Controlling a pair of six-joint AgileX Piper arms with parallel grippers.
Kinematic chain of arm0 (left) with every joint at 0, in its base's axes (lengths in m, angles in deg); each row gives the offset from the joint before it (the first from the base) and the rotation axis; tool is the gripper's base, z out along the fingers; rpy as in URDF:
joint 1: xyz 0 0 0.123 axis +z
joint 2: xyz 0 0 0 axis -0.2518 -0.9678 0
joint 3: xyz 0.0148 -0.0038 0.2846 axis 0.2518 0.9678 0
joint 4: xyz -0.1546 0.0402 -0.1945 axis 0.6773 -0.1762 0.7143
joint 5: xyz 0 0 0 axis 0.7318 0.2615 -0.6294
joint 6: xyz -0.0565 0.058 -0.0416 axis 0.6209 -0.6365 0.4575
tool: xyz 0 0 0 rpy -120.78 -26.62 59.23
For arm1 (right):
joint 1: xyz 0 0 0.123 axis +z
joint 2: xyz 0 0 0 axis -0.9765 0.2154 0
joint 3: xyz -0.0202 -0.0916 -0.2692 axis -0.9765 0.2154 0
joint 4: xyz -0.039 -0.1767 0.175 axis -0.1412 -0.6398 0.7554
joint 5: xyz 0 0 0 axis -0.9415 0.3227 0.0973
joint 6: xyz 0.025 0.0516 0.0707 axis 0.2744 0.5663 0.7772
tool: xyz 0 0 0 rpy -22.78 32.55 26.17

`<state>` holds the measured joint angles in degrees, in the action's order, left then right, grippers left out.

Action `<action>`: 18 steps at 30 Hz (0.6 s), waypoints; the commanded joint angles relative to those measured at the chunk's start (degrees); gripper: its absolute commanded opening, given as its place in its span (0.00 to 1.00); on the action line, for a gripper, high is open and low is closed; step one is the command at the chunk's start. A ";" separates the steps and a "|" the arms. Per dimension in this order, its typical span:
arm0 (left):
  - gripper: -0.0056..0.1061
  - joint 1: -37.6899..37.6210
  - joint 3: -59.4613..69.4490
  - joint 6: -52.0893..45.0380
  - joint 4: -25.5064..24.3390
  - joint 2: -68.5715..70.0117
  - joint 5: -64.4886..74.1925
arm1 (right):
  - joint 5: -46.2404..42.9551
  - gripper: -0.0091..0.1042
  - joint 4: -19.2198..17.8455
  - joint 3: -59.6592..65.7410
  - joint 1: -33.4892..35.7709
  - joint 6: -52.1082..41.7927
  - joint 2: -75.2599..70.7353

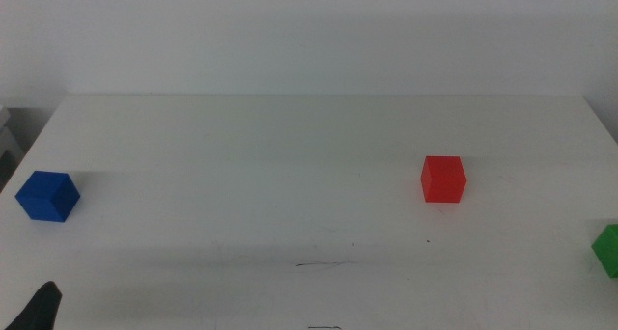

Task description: Stack red cubes first, then green, then blue cubes in a specific spot.

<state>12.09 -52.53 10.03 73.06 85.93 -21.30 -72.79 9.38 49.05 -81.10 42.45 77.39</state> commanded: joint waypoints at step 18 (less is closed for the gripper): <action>0.89 -0.19 -0.07 0.17 0.61 1.49 -4.29 | 24.59 0.87 -0.24 -37.75 -0.02 -0.27 27.05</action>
<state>12.09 -52.53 10.03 73.06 85.93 -21.30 -47.41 9.38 15.80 -81.10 42.45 100.97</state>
